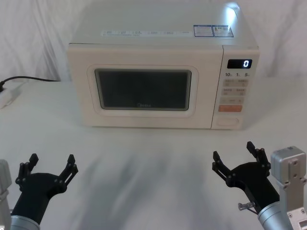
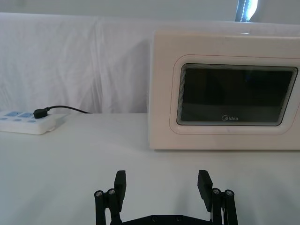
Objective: Press the button to open the microwave door with one hand; close the microwave door with the other hand.
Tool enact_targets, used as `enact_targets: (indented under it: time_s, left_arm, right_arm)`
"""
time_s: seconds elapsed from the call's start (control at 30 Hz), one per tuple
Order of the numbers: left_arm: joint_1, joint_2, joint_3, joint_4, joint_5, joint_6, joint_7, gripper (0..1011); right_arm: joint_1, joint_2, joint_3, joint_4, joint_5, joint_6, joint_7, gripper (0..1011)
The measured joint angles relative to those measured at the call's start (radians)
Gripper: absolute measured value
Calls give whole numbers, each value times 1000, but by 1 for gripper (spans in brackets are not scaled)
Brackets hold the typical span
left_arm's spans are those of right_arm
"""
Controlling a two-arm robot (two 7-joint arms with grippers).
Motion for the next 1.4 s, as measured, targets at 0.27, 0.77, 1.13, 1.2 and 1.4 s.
enact_targets:
  time_s: [0.27, 0.77, 1.13, 1.2, 1.4]
  left_arm:
    - [0, 0, 0, 0, 0, 0, 0, 1001]
    - [0, 0, 0, 0, 0, 0, 0, 1001]
    - [0, 0, 0, 0, 0, 0, 0, 1001]
    - [0, 0, 0, 0, 0, 0, 0, 1001]
    - [0, 0, 0, 0, 0, 0, 0, 1001]
  right_arm:
    - [0, 0, 0, 0, 0, 0, 0, 1002]
    - [0, 0, 0, 0, 0, 0, 0, 1002]
    - [0, 0, 0, 0, 0, 0, 0, 1002]
    - [0, 0, 0, 0, 0, 0, 0, 993]
    - [0, 0, 0, 0, 0, 0, 0, 875]
